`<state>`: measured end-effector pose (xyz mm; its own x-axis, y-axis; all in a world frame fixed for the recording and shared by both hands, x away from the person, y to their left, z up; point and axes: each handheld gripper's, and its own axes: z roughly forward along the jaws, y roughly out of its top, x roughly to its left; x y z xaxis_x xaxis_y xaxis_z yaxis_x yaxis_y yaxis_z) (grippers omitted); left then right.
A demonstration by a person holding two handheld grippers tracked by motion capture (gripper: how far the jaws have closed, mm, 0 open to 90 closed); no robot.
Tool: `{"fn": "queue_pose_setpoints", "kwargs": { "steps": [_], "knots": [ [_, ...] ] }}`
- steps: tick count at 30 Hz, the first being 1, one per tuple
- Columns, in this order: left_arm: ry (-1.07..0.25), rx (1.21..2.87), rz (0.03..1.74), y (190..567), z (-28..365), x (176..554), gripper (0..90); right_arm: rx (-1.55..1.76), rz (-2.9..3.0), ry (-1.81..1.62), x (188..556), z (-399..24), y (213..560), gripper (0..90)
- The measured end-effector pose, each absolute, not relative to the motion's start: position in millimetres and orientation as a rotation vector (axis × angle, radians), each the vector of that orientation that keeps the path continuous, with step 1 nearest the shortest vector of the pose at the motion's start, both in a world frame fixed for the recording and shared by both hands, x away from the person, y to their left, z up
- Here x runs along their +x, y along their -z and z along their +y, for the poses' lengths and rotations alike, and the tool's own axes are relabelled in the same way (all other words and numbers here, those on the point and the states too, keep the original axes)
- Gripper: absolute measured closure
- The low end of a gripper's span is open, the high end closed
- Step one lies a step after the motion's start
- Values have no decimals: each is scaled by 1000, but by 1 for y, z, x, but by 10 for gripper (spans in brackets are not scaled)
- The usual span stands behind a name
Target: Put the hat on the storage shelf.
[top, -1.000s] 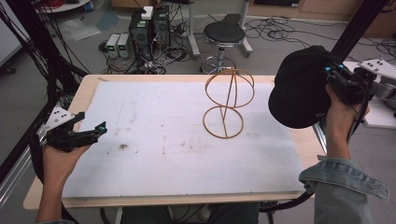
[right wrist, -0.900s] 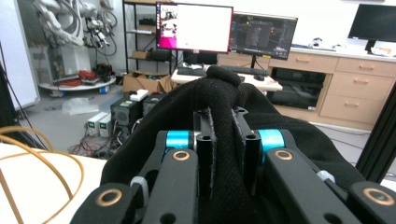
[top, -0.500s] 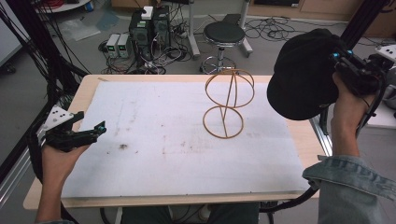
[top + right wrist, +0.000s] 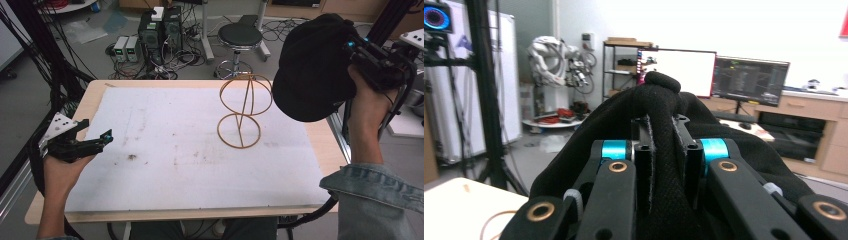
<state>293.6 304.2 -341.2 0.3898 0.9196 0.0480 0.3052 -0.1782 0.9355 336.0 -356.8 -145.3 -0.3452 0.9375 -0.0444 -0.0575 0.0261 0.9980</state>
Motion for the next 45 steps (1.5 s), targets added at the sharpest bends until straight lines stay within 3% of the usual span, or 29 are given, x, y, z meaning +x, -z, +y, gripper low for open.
{"fn": "queue_pose_setpoints", "kwargs": {
  "steps": [18, 45],
  "knots": [
    [-816, 1693, 1084, 340, 305, 293, 176, 898, 1571, -1602, 349, -302, 144, 827],
    [-816, 1696, 1083, 339, 307, 293, 176, 1075, 1841, -1547, 415, -240, 222, 791]
  ]
}}
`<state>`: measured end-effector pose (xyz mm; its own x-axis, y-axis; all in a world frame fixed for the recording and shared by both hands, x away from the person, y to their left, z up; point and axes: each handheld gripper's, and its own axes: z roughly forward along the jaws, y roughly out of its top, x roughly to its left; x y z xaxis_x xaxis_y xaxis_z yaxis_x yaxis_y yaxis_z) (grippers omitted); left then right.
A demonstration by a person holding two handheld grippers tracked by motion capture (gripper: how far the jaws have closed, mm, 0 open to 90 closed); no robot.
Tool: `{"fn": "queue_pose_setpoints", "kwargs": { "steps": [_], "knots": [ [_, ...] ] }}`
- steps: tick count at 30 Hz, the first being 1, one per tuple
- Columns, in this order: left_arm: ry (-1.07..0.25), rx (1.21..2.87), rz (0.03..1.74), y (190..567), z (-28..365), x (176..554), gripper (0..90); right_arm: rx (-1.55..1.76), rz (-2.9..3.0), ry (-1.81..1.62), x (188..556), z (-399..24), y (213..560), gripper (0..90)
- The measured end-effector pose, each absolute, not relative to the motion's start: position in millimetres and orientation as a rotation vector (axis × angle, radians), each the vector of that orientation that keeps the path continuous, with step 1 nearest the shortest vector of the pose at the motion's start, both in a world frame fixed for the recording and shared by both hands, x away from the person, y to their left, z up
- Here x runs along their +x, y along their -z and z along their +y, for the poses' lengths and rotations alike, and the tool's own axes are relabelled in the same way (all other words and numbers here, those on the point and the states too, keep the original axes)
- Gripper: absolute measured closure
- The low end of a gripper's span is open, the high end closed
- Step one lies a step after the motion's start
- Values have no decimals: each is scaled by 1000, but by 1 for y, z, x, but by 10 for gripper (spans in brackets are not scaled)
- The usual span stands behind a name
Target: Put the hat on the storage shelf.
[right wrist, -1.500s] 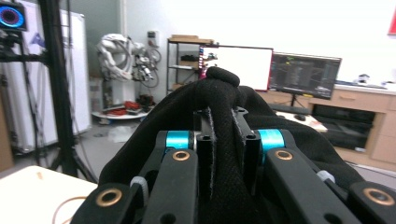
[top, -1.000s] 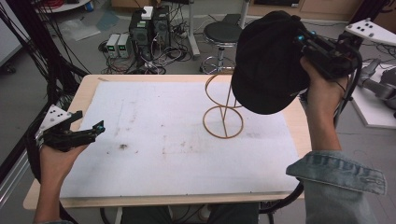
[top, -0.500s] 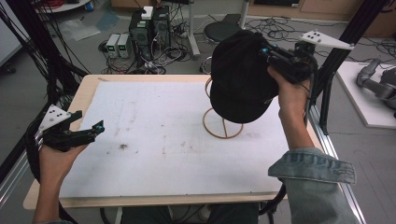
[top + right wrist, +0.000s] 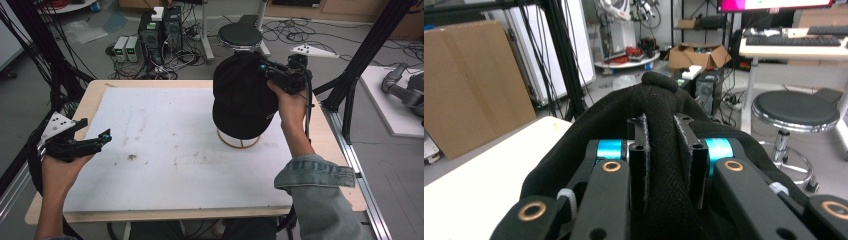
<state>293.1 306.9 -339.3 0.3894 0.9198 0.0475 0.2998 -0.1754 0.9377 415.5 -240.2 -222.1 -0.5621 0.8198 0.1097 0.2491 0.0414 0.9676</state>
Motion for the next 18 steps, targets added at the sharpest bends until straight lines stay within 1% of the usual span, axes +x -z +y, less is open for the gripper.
{"fn": "queue_pose_setpoints", "kwargs": {
  "steps": [7, 11, 12, 13, 18],
  "knots": [
    [-813, 1700, 1078, 339, 306, 293, 176, 1103, 1878, -1501, 426, -233, 230, 762],
    [-808, 1702, 1078, 340, 305, 294, 176, 1105, 1873, -1492, 428, -232, 233, 765],
    [-808, 1705, 1076, 340, 305, 294, 176, 1110, 1874, -1489, 428, -231, 234, 790],
    [-807, 1704, 1076, 340, 304, 294, 176, 1107, 1869, -1488, 427, -232, 235, 795],
    [-808, 1703, 1073, 340, 304, 294, 176, 1121, 1860, -1484, 428, -237, 237, 789]
  ]
}}
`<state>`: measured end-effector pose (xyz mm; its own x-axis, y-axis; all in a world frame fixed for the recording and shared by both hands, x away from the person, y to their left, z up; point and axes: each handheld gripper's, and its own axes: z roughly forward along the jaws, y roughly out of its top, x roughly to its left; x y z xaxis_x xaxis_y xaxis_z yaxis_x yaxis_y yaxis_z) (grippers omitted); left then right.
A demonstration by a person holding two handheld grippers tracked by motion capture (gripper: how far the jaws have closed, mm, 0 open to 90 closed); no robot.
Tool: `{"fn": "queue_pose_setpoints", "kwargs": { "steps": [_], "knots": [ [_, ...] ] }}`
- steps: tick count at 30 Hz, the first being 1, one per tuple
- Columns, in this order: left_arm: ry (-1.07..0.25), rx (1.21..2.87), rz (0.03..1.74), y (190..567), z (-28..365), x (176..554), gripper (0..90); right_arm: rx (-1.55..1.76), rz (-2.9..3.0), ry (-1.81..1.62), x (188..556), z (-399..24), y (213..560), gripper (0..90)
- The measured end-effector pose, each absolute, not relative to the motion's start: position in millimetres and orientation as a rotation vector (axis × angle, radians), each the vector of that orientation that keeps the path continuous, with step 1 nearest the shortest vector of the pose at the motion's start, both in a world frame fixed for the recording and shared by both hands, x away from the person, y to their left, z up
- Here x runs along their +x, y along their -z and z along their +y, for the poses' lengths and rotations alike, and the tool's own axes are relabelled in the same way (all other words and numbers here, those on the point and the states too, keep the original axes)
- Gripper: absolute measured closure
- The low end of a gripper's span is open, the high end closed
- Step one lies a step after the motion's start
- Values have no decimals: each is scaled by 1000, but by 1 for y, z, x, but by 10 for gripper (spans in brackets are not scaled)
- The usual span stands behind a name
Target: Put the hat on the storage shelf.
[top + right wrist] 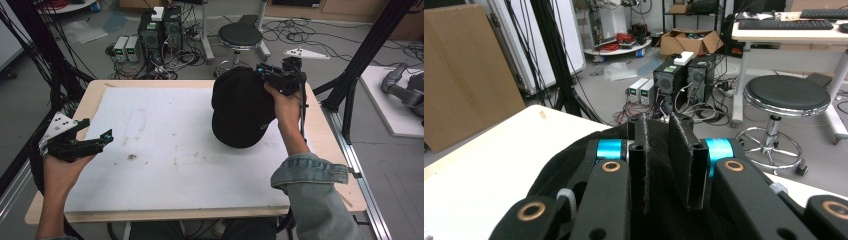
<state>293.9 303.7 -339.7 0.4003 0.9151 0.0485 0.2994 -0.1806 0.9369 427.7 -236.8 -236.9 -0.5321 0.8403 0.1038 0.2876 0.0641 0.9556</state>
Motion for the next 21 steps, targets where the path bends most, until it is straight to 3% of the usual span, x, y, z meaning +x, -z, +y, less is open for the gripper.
{"fn": "queue_pose_setpoints", "kwargs": {
  "steps": [10, 21],
  "knots": [
    [-808, 1701, 1076, 340, 305, 294, 176, 1101, 1823, -1428, 417, -255, 238, 679],
    [-805, 1697, 1082, 341, 306, 296, 176, 1069, 1822, -1351, 382, -286, 252, 621]
  ]
}}
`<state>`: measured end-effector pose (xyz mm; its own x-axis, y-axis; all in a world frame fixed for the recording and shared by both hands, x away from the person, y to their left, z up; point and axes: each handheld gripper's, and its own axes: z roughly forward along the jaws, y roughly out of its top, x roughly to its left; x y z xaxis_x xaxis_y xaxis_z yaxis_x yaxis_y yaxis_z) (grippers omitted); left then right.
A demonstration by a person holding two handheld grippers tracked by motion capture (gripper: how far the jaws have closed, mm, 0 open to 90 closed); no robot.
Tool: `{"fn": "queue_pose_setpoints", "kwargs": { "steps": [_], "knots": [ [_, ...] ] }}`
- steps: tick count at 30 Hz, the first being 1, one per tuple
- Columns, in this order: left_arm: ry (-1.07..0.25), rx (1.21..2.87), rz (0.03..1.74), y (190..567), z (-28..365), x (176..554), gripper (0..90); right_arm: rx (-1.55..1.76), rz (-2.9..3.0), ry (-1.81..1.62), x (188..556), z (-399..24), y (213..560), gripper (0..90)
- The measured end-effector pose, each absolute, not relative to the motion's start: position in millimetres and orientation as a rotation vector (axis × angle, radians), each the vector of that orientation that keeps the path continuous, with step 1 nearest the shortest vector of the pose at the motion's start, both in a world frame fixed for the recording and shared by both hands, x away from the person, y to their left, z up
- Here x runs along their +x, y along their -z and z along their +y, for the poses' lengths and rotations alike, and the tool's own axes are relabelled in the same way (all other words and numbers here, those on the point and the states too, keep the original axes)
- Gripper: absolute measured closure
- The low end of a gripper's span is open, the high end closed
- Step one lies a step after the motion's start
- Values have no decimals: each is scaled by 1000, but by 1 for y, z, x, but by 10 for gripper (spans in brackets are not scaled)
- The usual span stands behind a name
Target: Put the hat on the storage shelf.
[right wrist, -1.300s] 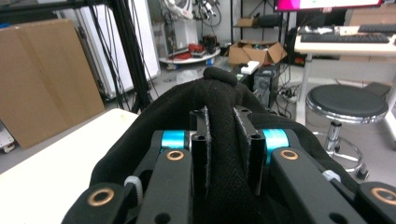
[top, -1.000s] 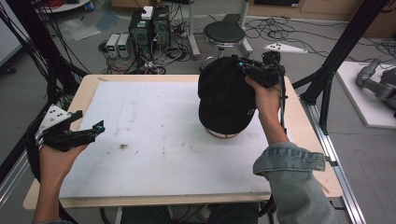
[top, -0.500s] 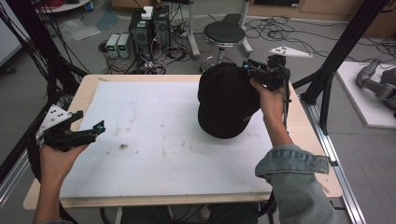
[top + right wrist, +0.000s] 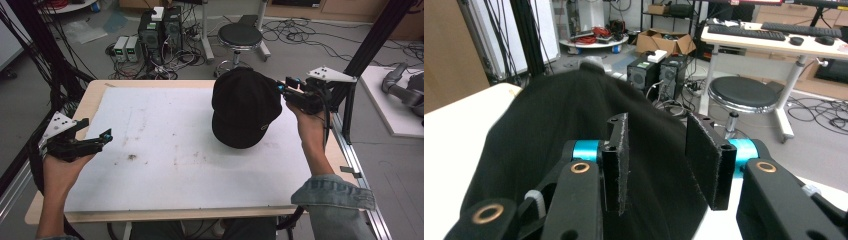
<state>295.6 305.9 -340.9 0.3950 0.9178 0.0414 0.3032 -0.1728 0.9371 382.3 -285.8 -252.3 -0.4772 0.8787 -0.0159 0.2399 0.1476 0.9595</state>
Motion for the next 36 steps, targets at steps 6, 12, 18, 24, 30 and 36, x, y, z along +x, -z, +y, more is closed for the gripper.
{"fn": "queue_pose_setpoints", "kwargs": {
  "steps": [6, 12, 18, 24, 30, 36],
  "knots": [
    [-800, 1701, 1086, 343, 305, 297, 176, 1070, 1811, -1335, 363, -299, 269, 576],
    [-798, 1703, 1092, 344, 305, 298, 176, 1092, 1805, -1348, 341, -305, 288, 496],
    [-800, 1701, 1093, 345, 305, 298, 176, 1122, 1759, -1364, 320, -309, 309, 365],
    [-801, 1697, 1094, 346, 305, 298, 175, 1175, 1735, -1382, 308, -312, 321, 250],
    [-801, 1700, 1093, 347, 306, 298, 175, 1218, 1717, -1392, 302, -316, 336, 169],
    [-818, 1703, 1098, 352, 307, 299, 175, 1257, 1694, -1421, 299, -322, 354, 127]
  ]
}}
